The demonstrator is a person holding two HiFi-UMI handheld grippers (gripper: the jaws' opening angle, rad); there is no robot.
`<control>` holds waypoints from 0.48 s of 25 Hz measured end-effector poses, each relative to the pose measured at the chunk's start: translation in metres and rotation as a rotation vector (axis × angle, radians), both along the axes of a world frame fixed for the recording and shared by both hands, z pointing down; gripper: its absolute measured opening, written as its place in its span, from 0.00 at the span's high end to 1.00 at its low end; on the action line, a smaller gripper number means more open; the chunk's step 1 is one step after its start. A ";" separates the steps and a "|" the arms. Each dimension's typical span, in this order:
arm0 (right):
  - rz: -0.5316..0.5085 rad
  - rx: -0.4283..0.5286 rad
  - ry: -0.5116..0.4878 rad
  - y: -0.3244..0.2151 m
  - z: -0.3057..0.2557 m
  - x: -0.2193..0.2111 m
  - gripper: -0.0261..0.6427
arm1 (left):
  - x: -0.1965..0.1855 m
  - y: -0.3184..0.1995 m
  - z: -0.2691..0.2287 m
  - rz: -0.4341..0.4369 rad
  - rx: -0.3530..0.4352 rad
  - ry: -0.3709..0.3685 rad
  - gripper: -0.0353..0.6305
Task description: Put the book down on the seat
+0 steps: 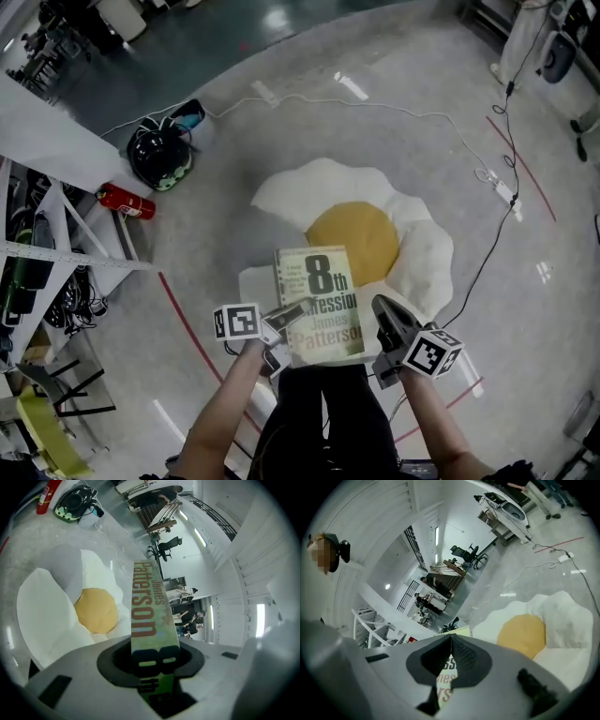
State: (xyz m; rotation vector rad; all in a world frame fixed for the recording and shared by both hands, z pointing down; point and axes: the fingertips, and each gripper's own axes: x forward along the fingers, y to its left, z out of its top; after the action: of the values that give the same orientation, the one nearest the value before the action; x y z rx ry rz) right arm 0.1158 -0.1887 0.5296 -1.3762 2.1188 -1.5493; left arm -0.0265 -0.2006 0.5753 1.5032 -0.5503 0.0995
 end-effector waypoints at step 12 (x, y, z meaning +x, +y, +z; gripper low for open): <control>0.072 -0.056 -0.022 -0.037 0.095 -0.008 0.94 | 0.005 -0.042 0.114 0.047 -0.143 0.033 0.71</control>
State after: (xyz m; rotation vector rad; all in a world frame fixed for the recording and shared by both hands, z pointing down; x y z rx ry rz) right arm 0.1083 -0.2258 0.6243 -1.4302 2.0048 -1.5993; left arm -0.0211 -0.2431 0.6890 1.3768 -0.4713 0.1474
